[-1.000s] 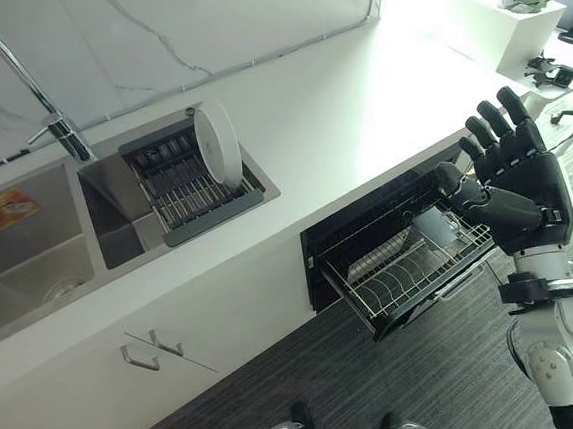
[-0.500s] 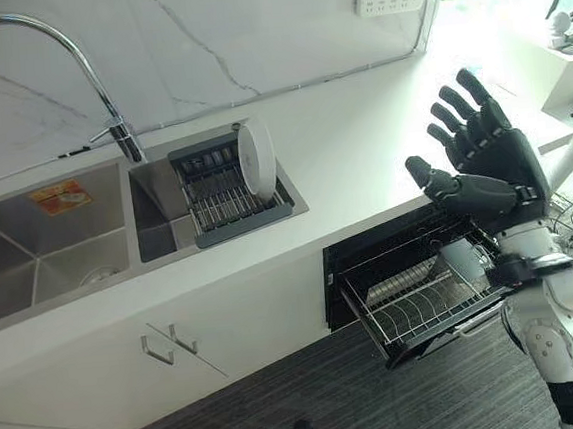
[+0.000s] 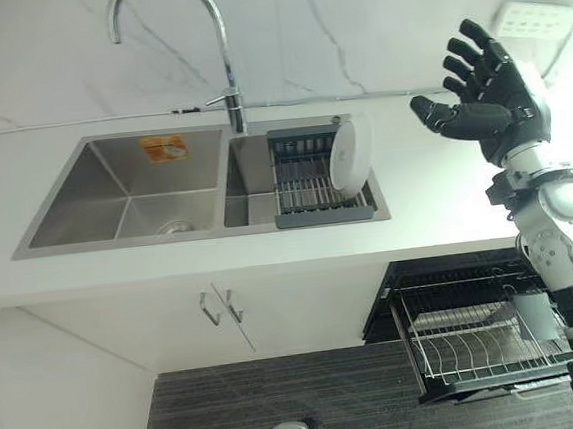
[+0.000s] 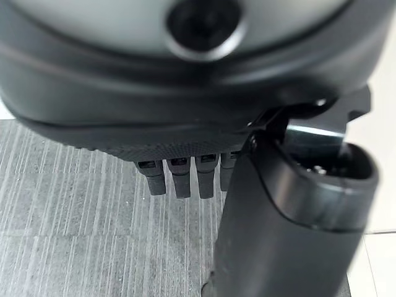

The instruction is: Place the dishes in the dishwasher.

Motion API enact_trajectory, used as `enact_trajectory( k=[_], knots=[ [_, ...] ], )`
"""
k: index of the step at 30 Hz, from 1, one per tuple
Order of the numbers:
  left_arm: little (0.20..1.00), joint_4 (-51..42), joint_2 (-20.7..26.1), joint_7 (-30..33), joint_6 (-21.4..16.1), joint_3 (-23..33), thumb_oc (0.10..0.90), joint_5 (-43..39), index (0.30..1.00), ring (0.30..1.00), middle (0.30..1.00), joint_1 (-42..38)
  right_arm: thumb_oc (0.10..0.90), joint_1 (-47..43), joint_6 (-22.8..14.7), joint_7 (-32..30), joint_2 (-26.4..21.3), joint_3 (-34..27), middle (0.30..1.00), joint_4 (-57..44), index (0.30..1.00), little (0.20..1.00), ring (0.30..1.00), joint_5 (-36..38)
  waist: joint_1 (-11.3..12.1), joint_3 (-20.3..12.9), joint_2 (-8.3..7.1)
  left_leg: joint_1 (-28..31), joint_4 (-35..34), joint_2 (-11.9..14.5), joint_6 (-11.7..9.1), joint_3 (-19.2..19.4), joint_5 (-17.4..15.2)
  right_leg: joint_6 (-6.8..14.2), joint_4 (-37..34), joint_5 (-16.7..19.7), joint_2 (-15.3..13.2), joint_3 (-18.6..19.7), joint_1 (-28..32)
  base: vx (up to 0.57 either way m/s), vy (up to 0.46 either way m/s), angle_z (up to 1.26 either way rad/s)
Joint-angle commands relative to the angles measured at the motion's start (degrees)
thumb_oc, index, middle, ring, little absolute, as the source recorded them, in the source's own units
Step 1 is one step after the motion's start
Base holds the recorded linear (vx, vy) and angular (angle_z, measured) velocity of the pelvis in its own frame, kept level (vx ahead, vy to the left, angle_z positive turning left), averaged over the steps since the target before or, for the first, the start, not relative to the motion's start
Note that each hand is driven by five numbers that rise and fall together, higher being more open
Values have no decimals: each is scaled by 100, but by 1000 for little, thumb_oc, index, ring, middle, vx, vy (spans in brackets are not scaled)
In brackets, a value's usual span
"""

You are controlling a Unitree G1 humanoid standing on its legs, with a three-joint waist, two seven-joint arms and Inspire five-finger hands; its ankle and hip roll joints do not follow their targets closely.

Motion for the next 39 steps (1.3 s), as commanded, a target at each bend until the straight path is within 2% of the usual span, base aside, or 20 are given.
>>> enact_trajectory(
  k=[1,4,7,8,13,20,29,36,39],
  knots=[
    [900,-3,356,-64,-14,-169,800,146,900,900,900,14,800,-818,-533,-143,-411,-94,900,-42,900,900,900,18,34,-97,67,466,-113,535,-492,-9,-738,281,-332,147,24,174,-111,47,-31,26],
    [900,-58,407,-107,29,-249,800,185,900,900,900,10,800,-1027,-597,-209,-477,52,900,659,900,900,900,111,123,-110,97,448,-113,529,-513,-79,-706,238,-332,100,76,142,-48,33,-48,21],
    [900,-52,419,-103,34,-331,800,155,900,900,900,16,800,-1154,-669,-96,-419,108,900,1162,900,900,900,511,185,-97,127,436,-113,526,-541,-142,-681,190,-332,48,120,143,-4,8,-31,17],
    [900,-40,425,-103,39,-338,800,153,900,900,900,18,800,-1191,-665,-19,-369,122,900,1263,900,900,900,762,197,-91,142,435,-113,523,-548,-162,-672,177,-332,35,130,141,10,0,-20,7],
    [900,18,473,-99,101,-348,800,220,900,900,900,-10,800,-1282,-683,25,-172,108,900,1620,900,900,900,1062,260,-112,186,414,-113,515,-584,-217,-630,134,-332,-20,159,113,68,0,-18,8],
    [900,46,476,-87,137,-365,800,310,900,900,900,-22,800,-1437,-658,-31,-75,193,900,1879,900,900,900,1019,273,-118,238,388,-113,533,-613,-206,-576,107,-332,-39,164,69,100,0,-1,12],
    [900,81,484,-124,128,-363,800,285,900,900,900,-46,800,-1402,-365,235,182,239,900,1855,900,900,900,1719,266,-105,268,367,-113,541,-617,-178,-547,96,-332,-27,141,43,91,-1,0,1],
    [900,83,470,-128,179,-369,800,210,900,900,900,-63,800,-1367,-328,42,374,232,900,1832,900,900,900,1709,259,-82,292,364,-113,534,-604,-164,-541,117,-332,-1,124,57,75,0,0,1],
    [900,96,447,-121,59,-362,800,267,900,900,900,-59,800,-1319,-322,36,425,208,900,1926,900,900,900,1720,257,-71,297,366,-113,513,-589,-175,-557,119,-332,-4,120,86,60,2,3,3]
  ],
)
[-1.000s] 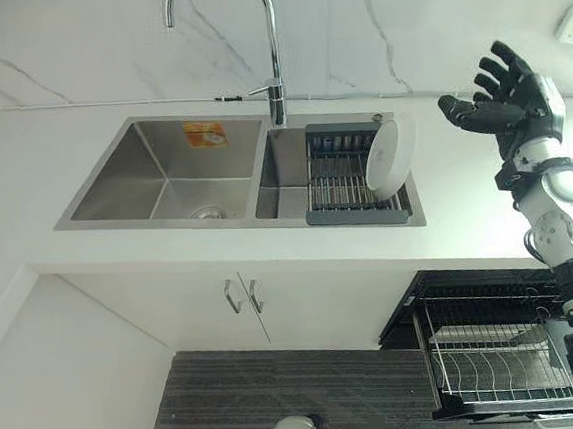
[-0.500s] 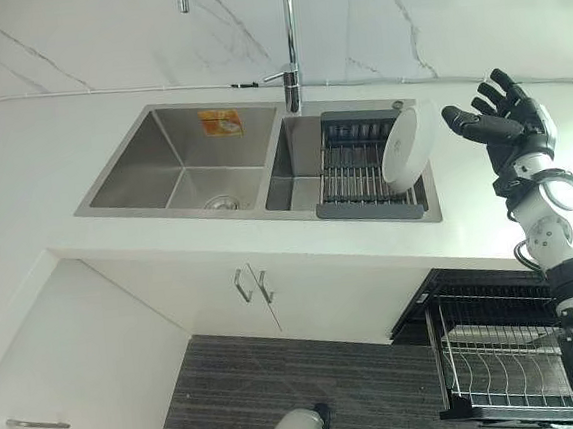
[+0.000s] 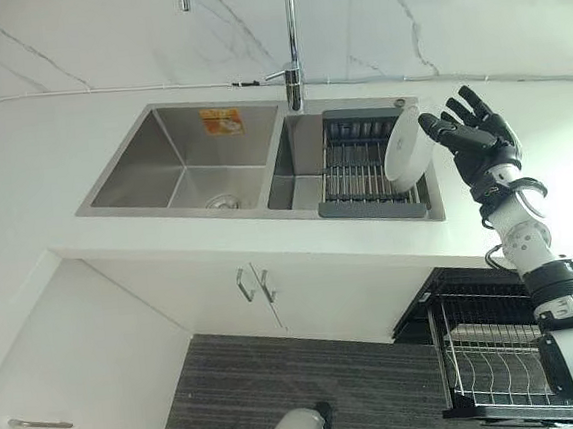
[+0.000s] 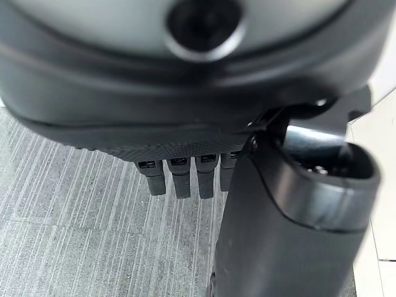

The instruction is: Place the dishes in the dishwasher.

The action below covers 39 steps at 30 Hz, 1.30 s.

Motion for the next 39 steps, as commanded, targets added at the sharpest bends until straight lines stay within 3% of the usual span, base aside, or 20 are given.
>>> enact_trajectory(
  k=[1,8,24,39],
  knots=[
    [900,178,388,28,-165,-272,800,284,900,900,900,201,800,-726,-471,94,-204,8,900,-78,900,900,900,153,1,-358,9,429,-61,632,-587,87,-747,77,96,-23,-68,397,-338,0,0,0],
    [900,23,442,343,-331,-544,800,666,900,900,900,143,800,-648,-519,71,-79,24,900,-72,900,900,900,36,-20,-330,42,464,-61,606,-551,77,-765,97,96,9,-78,460,-350,0,0,0],
    [900,20,471,330,-321,-586,800,577,900,900,900,143,800,-644,-686,-61,2,-15,900,99,900,900,900,27,-1,-276,104,414,-61,583,-519,118,-744,179,96,92,-205,411,-377,0,0,0],
    [900,-60,458,323,-271,-556,800,623,900,900,900,159,800,-538,-516,3,52,-23,900,189,900,900,900,-91,32,-241,120,388,-61,598,-528,129,-724,200,96,124,-249,354,-382,0,0,0]
  ],
)
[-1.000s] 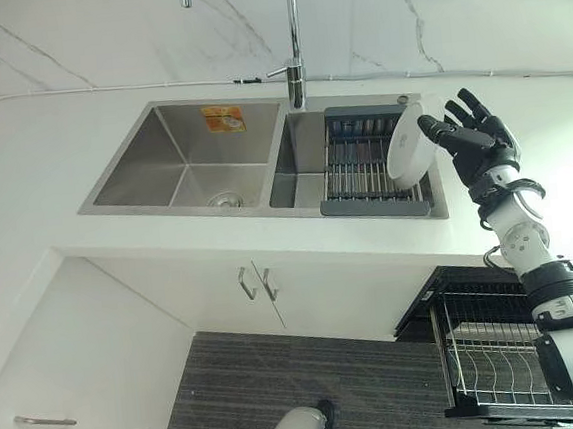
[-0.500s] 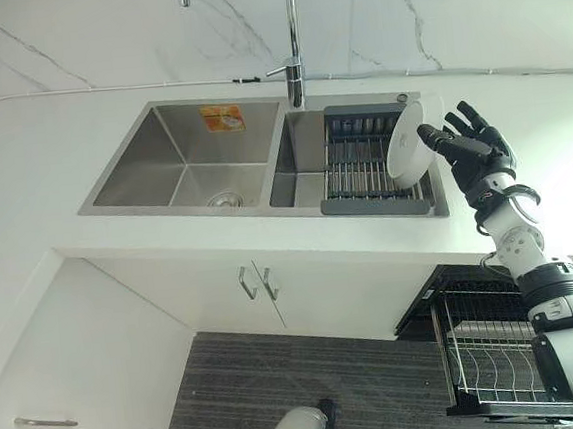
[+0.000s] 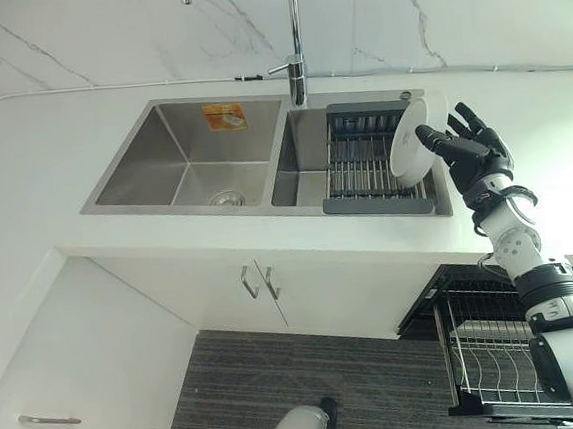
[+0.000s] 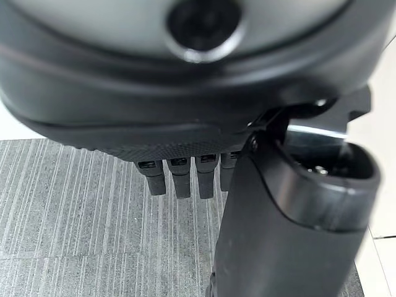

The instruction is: Place the dishes in the dishwasher.

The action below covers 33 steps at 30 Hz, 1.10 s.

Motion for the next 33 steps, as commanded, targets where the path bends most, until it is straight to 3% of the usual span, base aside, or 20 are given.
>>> enact_trajectory(
  k=[1,8,14,29,30,31,32,33],
  knots=[
    [900,12,467,134,-12,-177,800,148,900,900,900,218,800,-575,-476,153,-165,-7,900,-3,900,900,900,-74,48,-314,41,405,-37,647,-515,117,-703,198,25,124,-172,348,-369,0,0,0],
    [900,7,482,153,-10,-170,800,150,900,900,900,258,800,-581,-460,147,-96,48,900,107,900,900,900,-63,100,-294,63,391,-37,602,-499,36,-693,205,25,123,-181,358,-354,26,5,1],
    [900,31,540,551,87,-215,800,415,900,900,900,232,800,-621,-484,164,-63,59,900,215,900,900,900,-81,120,-264,98,347,-37,566,-492,-25,-678,217,25,131,-204,385,-390,11,3,0],
    [900,-8,517,480,100,-257,800,361,900,900,900,204,800,-885,-476,276,-217,110,900,581,900,900,900,-325,169,-142,247,235,-37,478,-479,-99,-615,252,25,181,-304,366,-450,2,23,4],
    [900,-12,516,475,99,-262,800,361,900,900,900,202,679,-894,-495,291,-226,119,719,597,719,719,719,-357,170,-135,253,231,-37,475,-479,-98,-614,254,25,185,-310,361,-450,6,28,9],
    [900,-8,513,469,91,-264,800,364,900,900,900,206,588,-896,-521,328,-236,136,582,616,582,582,582,-415,171,-129,259,229,-37,471,-478,-97,-611,255,25,189,-315,357,-452,7,28,6],
    [900,-15,509,466,82,-266,800,371,900,900,900,217,576,-902,-537,341,-243,143,564,621,564,564,564,-467,175,-121,267,227,-37,467,-477,-100,-609,254,25,192,-319,354,-453,8,25,4],
    [900,-21,505,467,77,-266,800,371,900,900,900,229,438,-905,-541,358,-250,148,356,617,356,356,356,-508,177,-116,271,227,-37,465,-476,-101,-608,254,25,195,-321,352,-452,0,0,0]
  ],
)
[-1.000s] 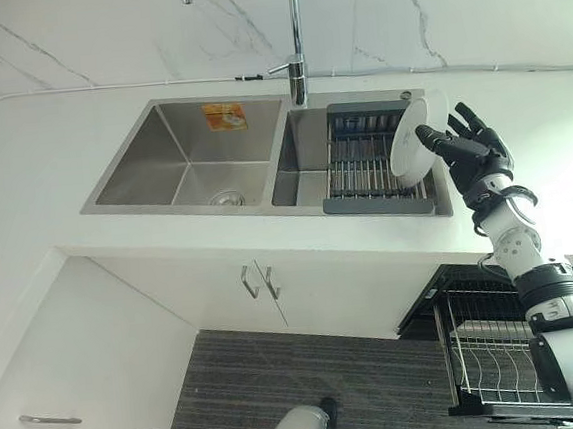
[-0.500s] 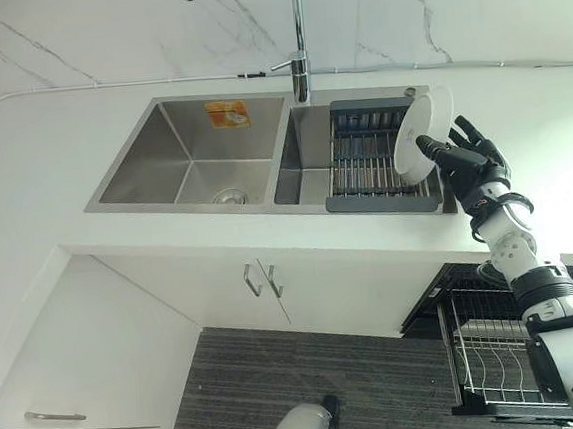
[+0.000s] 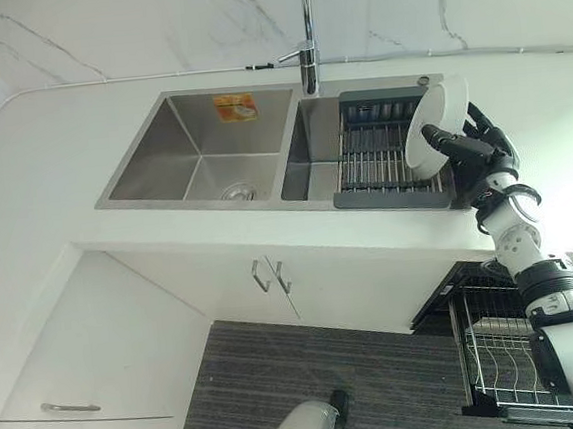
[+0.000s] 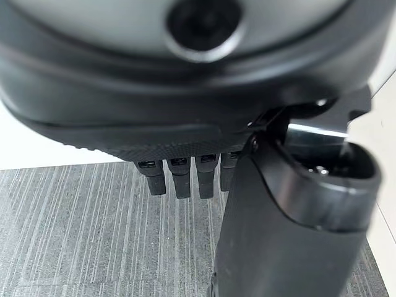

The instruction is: Place the dishes in the dishwasher.

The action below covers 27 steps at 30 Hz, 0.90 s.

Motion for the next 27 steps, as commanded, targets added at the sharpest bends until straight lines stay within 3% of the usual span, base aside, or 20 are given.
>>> enact_trajectory(
  k=[1,16,27],
  knots=[
    [900,43,506,99,9,-247,800,140,900,900,900,195,400,-663,-338,330,-243,166,300,36,300,300,300,-280,147,-243,50,225,51,648,-573,67,-706,213,-2,222,-218,386,-452,0,0,0],
    [900,-15,525,37,18,-191,800,100,900,900,900,222,400,-755,-341,368,-258,280,300,-2,300,300,300,-455,155,-168,60,228,51,653,-563,62,-693,209,-2,239,-210,371,-443,0,0,0],
    [900,-18,539,35,27,-192,800,51,900,900,900,184,400,-621,-770,278,-82,265,300,-477,300,300,300,-220,42,-202,-46,338,51,764,-561,199,-751,225,-2,250,-134,477,-476,-40,-62,-4]
  ],
)
